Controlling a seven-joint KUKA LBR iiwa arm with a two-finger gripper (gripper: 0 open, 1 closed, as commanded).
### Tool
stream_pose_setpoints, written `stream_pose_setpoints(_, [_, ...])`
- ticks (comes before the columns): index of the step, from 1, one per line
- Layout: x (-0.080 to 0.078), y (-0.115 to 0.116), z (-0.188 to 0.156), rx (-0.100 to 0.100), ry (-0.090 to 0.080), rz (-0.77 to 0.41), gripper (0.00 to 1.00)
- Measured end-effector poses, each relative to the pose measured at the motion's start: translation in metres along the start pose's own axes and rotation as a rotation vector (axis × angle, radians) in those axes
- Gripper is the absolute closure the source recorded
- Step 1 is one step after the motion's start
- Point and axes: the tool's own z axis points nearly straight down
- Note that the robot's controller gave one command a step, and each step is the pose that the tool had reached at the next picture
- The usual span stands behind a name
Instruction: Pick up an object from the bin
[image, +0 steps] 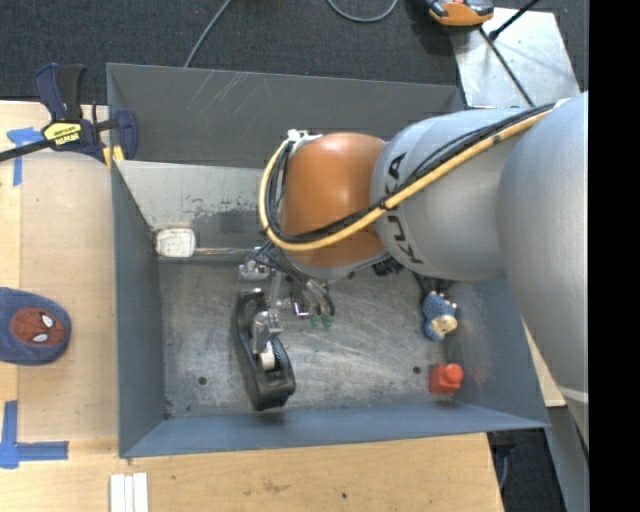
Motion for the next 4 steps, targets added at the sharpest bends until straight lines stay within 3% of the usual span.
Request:
stream_pose_setpoints(1, [0.001, -0.058, 0.012, 0.015, 0.021, 0.533, 0.0])
stream_pose_setpoints(2, [-0.007, -0.033, 0.005, 0.013, 0.022, 0.494, 0.0])
stream_pose_setpoints(3, [-0.011, -0.027, 0.025, 0.012, 0.002, 0.571, 0.0])
stream_pose_setpoints(4, [-0.005, -0.023, 0.027, 0.016, 0.033, 0.566, 1.0])
